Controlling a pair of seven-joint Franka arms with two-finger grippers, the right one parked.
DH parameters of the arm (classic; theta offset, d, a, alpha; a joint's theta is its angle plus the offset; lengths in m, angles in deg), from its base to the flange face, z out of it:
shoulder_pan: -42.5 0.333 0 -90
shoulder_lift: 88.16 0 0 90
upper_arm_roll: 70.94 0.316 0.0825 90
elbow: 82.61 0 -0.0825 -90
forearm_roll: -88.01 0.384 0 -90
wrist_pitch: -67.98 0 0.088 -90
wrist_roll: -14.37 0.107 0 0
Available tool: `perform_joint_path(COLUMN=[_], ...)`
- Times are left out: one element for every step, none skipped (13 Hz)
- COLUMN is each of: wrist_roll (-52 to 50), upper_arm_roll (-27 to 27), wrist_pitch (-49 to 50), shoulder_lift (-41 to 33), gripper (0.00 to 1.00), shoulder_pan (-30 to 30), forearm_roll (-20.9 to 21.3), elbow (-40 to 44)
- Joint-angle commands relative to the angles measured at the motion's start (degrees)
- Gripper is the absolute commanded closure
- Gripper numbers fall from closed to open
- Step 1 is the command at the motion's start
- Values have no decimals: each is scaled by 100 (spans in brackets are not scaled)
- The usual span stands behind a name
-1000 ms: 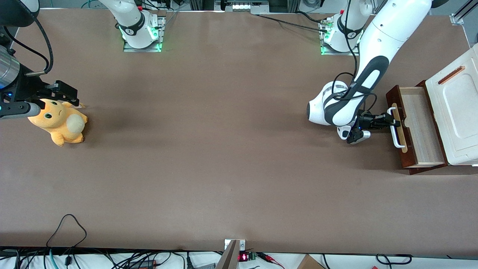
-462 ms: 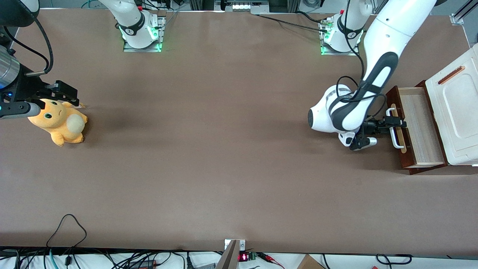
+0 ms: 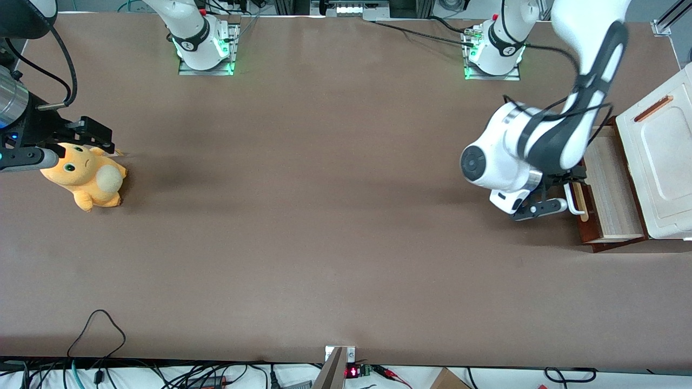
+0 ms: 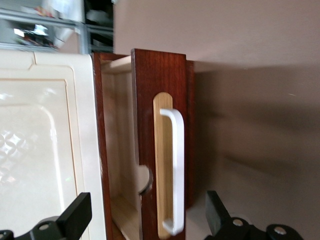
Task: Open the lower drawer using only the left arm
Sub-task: 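Open the left gripper and lift it away from the handle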
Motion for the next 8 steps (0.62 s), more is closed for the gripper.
perform_joint_path(wrist_roll=[730, 993, 1309, 1704, 2247, 2714, 3058, 3270], upper_arm_roll=[201, 324, 499, 779, 1104, 1377, 1580, 1773], wrist_pitch=[-225, -261, -287, -357, -480, -542, -542, -542], shoulder_lift=[-680, -830, -1006, -1182, -1349, -1481, -1587, -1710], gripper=[0, 0, 0, 0, 0, 0, 0, 0], shoulder_pan=[-27, -27, -36, -62, -150, -168, -194, -203], forearm_roll=[-967, -1458, -2090, -2635, -3206, -3708, -4166, -4431], elbow=[120, 295, 453, 585, 691, 727, 727, 727])
